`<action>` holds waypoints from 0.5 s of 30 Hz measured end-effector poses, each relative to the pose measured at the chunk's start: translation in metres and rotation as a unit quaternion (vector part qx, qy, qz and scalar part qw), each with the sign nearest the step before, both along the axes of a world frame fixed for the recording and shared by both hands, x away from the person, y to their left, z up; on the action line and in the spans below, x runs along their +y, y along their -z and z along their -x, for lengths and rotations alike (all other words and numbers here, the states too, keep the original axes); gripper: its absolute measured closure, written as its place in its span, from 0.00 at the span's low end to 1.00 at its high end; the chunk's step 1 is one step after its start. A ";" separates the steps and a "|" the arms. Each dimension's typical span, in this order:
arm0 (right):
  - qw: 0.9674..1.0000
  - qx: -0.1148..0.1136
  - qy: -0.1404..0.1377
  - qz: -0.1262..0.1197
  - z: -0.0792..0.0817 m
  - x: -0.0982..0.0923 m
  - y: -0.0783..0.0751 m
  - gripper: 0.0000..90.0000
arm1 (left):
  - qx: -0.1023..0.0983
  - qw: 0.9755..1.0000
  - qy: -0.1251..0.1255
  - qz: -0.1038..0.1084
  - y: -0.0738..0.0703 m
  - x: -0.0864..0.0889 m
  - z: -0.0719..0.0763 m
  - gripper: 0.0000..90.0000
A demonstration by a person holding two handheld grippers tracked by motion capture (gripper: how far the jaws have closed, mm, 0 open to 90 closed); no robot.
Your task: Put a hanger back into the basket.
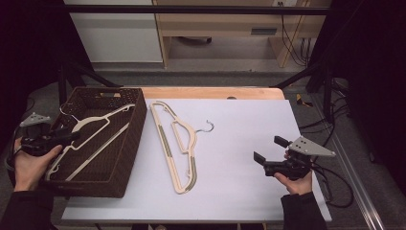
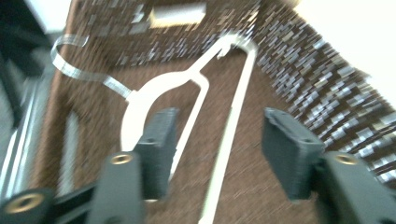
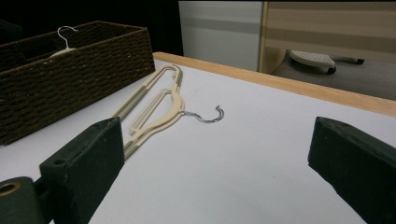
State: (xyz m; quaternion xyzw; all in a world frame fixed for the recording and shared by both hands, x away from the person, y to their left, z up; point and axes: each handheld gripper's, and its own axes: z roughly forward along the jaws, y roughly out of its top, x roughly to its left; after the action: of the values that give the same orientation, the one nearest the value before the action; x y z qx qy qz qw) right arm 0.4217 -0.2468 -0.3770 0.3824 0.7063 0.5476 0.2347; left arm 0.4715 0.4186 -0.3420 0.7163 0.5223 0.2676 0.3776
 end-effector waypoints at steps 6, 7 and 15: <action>1.000 0.001 0.002 -0.001 0.000 -0.002 0.001 0.04 | -0.053 0.997 0.047 0.041 -0.004 -0.033 0.009 0.30; 1.000 0.000 0.002 -0.001 0.000 -0.002 0.001 0.04 | -0.060 0.996 0.053 0.044 -0.004 -0.039 0.010 0.27; 1.000 -0.002 0.005 -0.002 0.001 -0.004 0.000 0.04 | -0.082 0.988 0.109 0.071 0.001 -0.088 0.020 0.11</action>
State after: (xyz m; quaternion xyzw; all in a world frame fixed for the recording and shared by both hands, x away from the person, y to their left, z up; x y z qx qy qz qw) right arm 0.4204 -0.2509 -0.3768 0.3858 0.7026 0.5485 0.2381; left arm 0.4513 0.3311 -0.3428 0.7160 0.4255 0.2451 0.4962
